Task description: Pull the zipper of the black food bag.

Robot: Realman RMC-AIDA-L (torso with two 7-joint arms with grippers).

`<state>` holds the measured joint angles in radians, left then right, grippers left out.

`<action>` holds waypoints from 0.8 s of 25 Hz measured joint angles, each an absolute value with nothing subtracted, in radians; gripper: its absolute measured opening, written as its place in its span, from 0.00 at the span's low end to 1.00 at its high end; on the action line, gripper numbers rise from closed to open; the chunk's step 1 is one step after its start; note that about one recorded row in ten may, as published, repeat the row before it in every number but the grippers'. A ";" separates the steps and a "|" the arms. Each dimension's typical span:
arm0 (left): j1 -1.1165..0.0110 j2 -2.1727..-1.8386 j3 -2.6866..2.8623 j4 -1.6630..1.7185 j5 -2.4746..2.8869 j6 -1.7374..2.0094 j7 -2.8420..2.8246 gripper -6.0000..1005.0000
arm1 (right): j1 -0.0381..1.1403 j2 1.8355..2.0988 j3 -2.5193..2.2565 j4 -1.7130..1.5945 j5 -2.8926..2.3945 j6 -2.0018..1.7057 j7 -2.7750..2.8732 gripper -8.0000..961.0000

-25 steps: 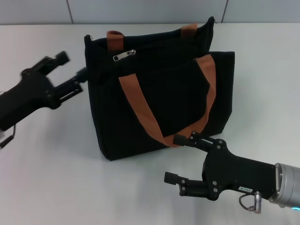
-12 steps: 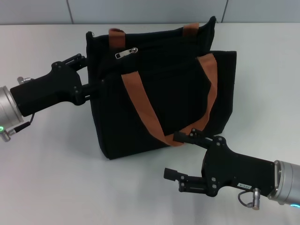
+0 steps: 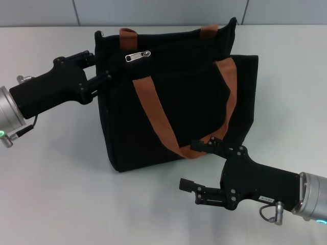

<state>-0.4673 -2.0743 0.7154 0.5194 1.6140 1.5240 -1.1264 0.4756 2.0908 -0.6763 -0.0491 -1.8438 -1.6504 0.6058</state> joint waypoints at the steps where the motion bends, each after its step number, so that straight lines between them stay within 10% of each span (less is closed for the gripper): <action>1: -0.469 -2.074 0.716 0.519 1.612 1.526 -1.118 0.55 | 0.476 2.091 -0.676 -0.049 -1.844 -1.650 0.606 0.86; 20: -0.549 -2.080 0.716 0.432 1.560 1.521 -1.035 0.03 | 0.477 2.091 -0.649 -0.049 -1.844 -1.658 0.606 0.86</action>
